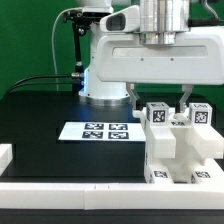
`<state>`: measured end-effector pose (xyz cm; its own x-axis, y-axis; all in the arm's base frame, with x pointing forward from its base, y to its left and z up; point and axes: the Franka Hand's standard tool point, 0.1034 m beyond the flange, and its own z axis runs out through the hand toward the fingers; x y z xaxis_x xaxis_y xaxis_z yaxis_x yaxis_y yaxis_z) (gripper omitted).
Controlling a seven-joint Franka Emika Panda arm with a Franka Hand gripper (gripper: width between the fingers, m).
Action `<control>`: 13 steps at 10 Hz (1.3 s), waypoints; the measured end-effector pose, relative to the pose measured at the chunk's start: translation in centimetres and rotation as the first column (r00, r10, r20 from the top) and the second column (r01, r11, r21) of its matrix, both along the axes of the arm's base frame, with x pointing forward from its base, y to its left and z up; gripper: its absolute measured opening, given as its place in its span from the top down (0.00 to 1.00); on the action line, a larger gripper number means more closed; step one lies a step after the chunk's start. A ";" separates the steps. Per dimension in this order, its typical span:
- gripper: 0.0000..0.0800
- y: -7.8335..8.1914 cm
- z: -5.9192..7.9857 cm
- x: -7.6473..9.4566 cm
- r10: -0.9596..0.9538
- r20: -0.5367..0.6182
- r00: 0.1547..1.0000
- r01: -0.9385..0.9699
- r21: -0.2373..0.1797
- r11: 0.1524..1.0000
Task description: Assemble chair
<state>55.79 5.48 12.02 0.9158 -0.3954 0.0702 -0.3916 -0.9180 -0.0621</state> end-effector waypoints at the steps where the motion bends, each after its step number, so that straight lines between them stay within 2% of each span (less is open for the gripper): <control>1: 0.58 0.0 0.0 0.0 -0.027 -0.001 1.000 0.027 0.004 1.000; 2: 0.65 0.0 0.0 0.0 -0.093 -0.003 0.996 0.093 0.011 0.996; 4: 0.65 -0.1 0.0 0.0 -0.272 -0.011 0.962 0.272 0.025 0.962; 5: 0.65 -0.1 0.1 0.0 -0.406 -0.018 0.914 0.407 0.034 0.913; 6: 0.65 -0.2 0.1 0.0 -0.527 -0.026 0.849 0.528 0.042 0.848; 8: 0.65 -0.6 0.0 -0.3 -0.779 -0.057 0.624 0.780 0.100 0.618; 9: 0.65 -0.7 -0.1 -0.4 -0.835 -0.077 0.545 0.837 0.119 0.535; 12: 0.64 -0.6 0.0 -0.5 -0.909 -0.107 0.402 0.913 0.120 0.389; 13: 0.64 -0.6 0.0 -0.5 -0.945 -0.133 0.298 0.951 0.122 0.283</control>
Offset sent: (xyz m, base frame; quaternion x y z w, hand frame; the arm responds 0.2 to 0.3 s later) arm 0.0003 -0.0038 0.0029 -0.0329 0.0079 0.1699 0.9849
